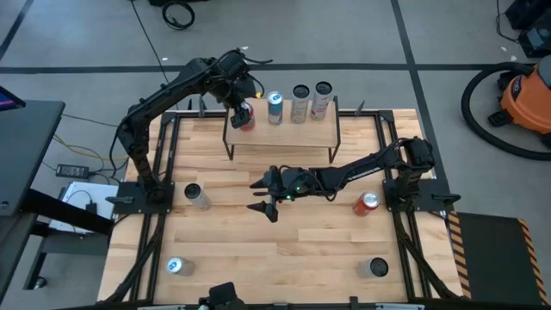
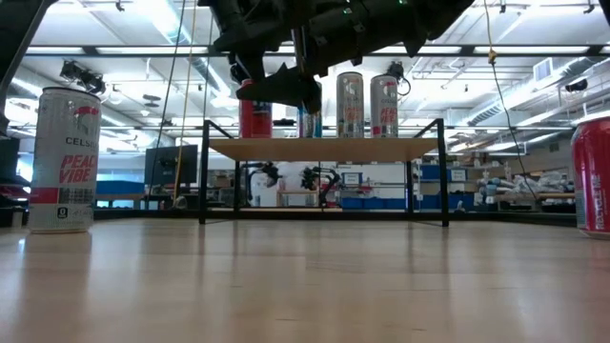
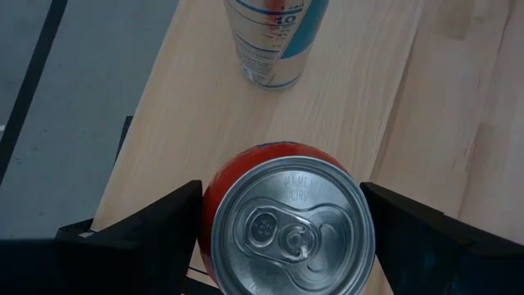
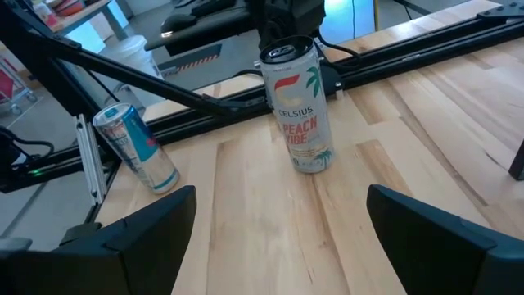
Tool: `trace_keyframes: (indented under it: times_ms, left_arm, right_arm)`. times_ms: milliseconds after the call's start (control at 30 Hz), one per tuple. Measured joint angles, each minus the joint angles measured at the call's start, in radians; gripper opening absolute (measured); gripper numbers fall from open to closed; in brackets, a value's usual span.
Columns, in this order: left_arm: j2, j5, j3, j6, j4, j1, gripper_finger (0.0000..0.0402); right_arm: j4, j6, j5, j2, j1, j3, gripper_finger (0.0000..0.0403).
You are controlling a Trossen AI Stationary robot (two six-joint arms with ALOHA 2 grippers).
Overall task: Place canned beverage on shelf
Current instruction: Put the left red soda can on the shelf
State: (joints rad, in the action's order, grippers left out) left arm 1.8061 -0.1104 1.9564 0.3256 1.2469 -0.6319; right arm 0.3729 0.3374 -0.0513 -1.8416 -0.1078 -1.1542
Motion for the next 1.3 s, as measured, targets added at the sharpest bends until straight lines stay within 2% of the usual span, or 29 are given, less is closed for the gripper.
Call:
trace_keyframes:
  times_ms: [1100, 1300]
  left_arm:
    - [0.002, -0.001, 0.0, -0.001, -0.03, -0.001, 0.0318]
    - [0.002, -0.072, 0.0, -0.051, -0.034, -0.028, 0.0318]
  right_arm:
    - [0.0, 0.0, 0.0, 0.0, 0.0, 0.0, 0.0368]
    - [0.0, 0.0, 0.0, 0.0, 0.0, 0.0, 0.0368]
